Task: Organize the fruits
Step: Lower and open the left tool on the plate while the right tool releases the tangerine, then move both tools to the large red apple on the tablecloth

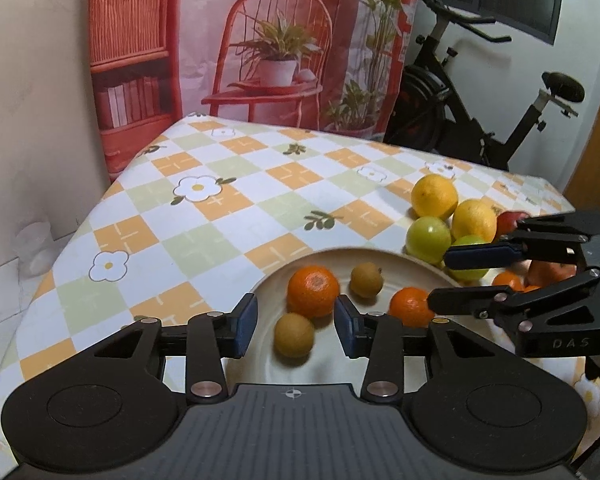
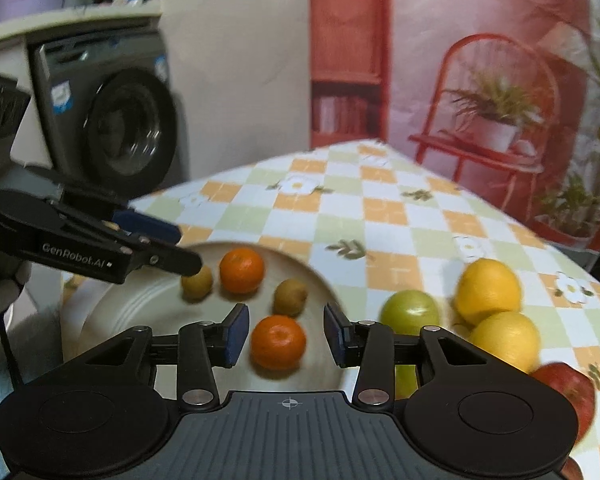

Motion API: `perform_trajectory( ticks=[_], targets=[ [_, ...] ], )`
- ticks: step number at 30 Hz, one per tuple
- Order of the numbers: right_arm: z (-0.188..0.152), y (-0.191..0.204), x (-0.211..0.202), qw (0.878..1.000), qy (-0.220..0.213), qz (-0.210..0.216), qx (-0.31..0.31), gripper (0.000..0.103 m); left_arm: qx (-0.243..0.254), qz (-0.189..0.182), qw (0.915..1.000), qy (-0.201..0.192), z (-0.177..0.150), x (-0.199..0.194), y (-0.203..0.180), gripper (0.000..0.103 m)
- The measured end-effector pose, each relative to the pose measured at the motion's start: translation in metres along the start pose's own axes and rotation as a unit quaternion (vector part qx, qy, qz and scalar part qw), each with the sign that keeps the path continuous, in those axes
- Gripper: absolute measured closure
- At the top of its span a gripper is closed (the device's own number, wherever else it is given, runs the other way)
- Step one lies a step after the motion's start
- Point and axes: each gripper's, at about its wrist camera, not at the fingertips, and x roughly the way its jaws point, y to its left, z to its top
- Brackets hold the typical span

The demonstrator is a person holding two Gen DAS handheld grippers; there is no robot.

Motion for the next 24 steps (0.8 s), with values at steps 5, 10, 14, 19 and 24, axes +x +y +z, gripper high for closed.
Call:
perform_trajectory(
  ticks=[5,10,14,19,24],
  targets=[
    [-0.012,-0.018,-0.028,0.998,-0.038,-0.029,0.036,0.065,0.003,-0.009,0.9998,-0.015,0.005,-0.004,-0.014,0.059],
    [-0.028,-0.036,-0.057,0.994,-0.068,-0.061,0.063,0.065,0.009,-0.026,0.9993,-0.026,0.01,-0.003,-0.036,0.059],
    [-0.04,-0.049,-0.077,0.99,-0.082,-0.083,0.075,0.065,0.011,-0.041,0.9989,-0.022,0.01,0.002,-0.054,0.059],
    [-0.059,-0.058,-0.093,0.987,-0.087,-0.102,0.085,0.065,0.021,-0.053,0.9983,-0.012,0.007,0.009,-0.076,0.059],
    [-0.074,-0.064,-0.107,0.984,-0.097,-0.115,0.093,0.063,0.036,-0.058,0.9977,-0.007,0.006,0.013,-0.094,0.059]
  ],
)
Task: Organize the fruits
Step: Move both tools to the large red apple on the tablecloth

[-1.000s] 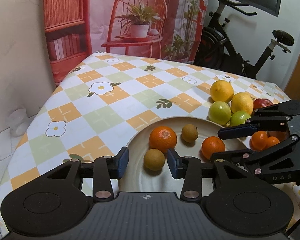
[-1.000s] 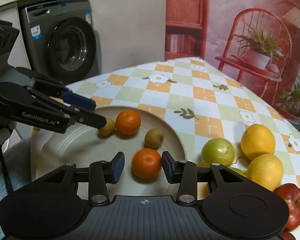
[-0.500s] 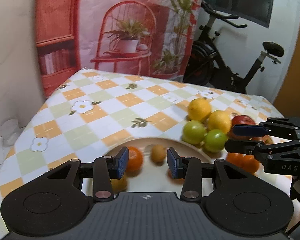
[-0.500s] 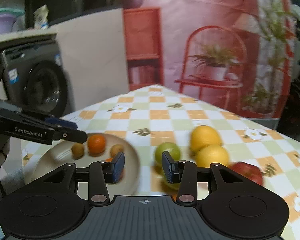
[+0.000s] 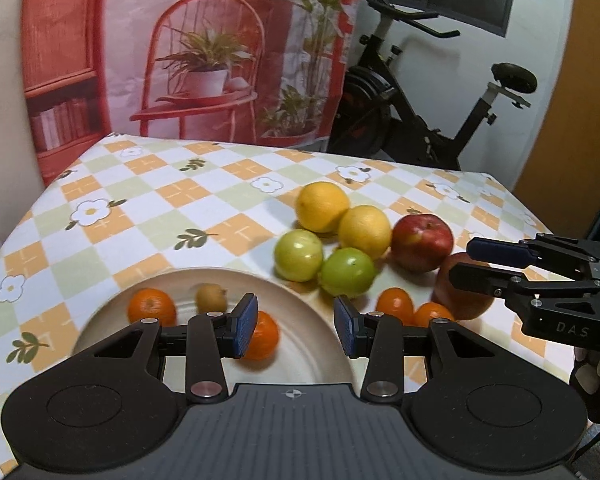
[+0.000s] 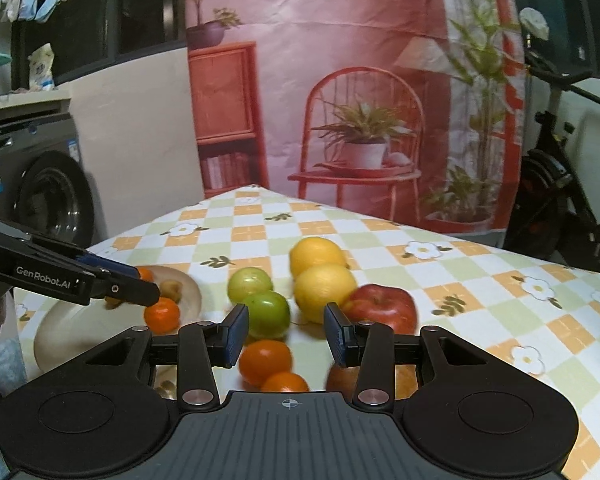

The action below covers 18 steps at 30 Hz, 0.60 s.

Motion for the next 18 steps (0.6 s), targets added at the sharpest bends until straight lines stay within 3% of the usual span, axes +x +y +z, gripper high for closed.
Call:
perform_trajectory(
  ticks=[8,18],
  targets=[
    [-0.01,-0.016,-0.01,1.0,-0.014,-0.026,0.009,0.049,0.006,-0.008,1.0,-0.001,0.006,0.002,-0.015,0.059],
    [-0.032,-0.041,-0.022,0.998,-0.008,-0.045,0.034,0.048,0.021,-0.023,0.9995,0.006,0.015,0.015,-0.036,0.059]
  ],
)
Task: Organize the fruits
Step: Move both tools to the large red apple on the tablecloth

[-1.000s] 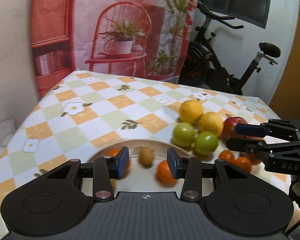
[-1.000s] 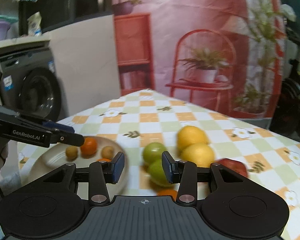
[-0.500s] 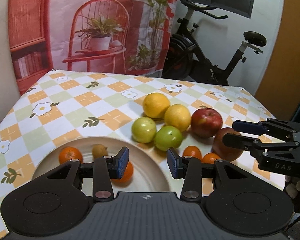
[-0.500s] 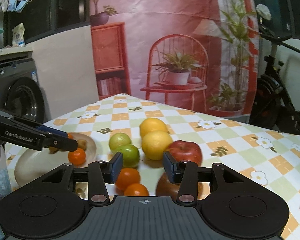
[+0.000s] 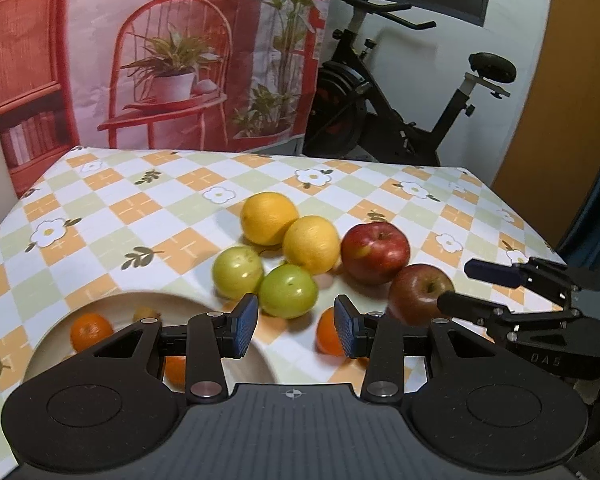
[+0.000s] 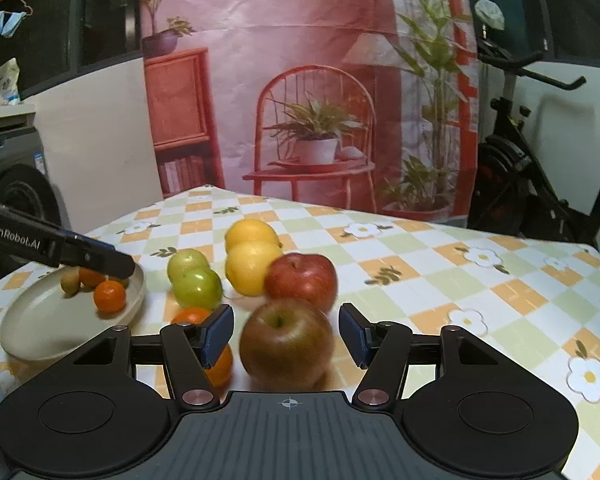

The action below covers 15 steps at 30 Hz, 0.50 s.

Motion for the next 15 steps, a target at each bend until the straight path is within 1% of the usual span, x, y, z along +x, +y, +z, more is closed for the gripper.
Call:
perform_trajectory(
  ticks=[6,8,9,10,15],
  targets=[
    [-0.008,-0.009,-0.003,1.0,0.009,0.003,0.005,0.047,0.005,-0.009,0.9999,0.006,0.005,0.008,-0.011,0.059],
    [-0.01,-0.009,-0.002,1.0,0.013,0.005,0.001,0.044,0.01,-0.011,0.9999,0.008,0.006,0.01,-0.014,0.059],
    [-0.011,-0.008,-0.001,1.0,0.014,0.005,-0.004,0.041,0.012,-0.013,0.9998,0.009,0.007,0.011,-0.016,0.059],
    [-0.012,-0.007,0.0,1.0,0.015,0.004,-0.009,0.041,0.013,-0.016,0.9997,0.011,0.008,0.012,-0.017,0.059],
    [-0.019,-0.001,0.007,0.998,0.031,0.009,-0.047,0.041,0.005,-0.03,0.9993,0.022,0.011,0.022,-0.021,0.059]
  ],
)
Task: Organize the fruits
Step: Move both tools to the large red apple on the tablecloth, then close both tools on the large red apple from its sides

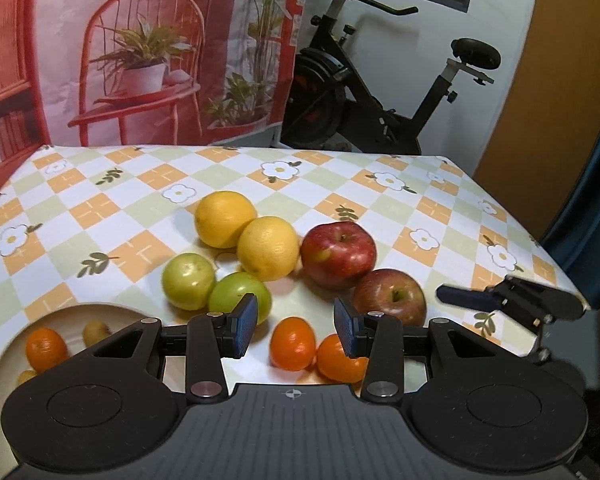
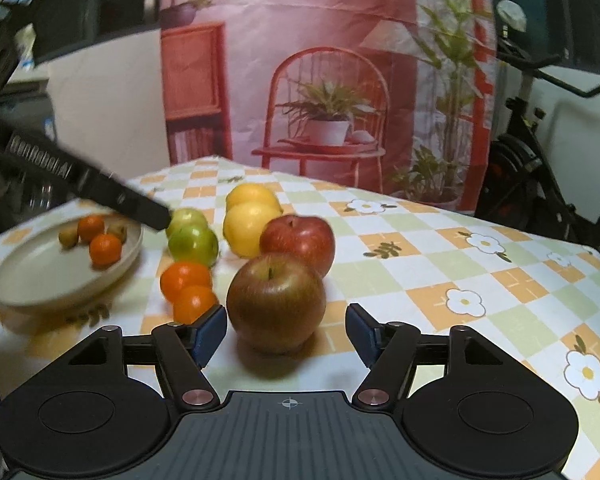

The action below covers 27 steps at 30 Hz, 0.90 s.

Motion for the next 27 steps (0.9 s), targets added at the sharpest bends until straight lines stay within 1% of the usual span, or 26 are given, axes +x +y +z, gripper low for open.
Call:
perform_trajectory(
  ticks=[6,14,19,27],
  targets=[
    [0.001,-0.002,0.006,1.0,0.006,0.008,-0.012,0.041,-0.024,-0.027,0.9993,0.008,0.006,0.018,-0.009,0.059],
    [0.003,-0.01,0.017,0.999,0.021,0.034,-0.019,0.042,-0.012,-0.069,0.9972,0.027,0.009,0.041,-0.026,0.059],
    [0.005,-0.009,0.023,0.998,0.027,0.043,-0.028,0.042,-0.002,-0.075,0.9964,0.037,0.006,0.048,-0.031,0.059],
    [0.007,-0.012,0.029,0.998,0.037,0.049,-0.021,0.044,-0.02,-0.09,0.9948,0.045,0.006,0.055,-0.028,0.059]
  ],
)
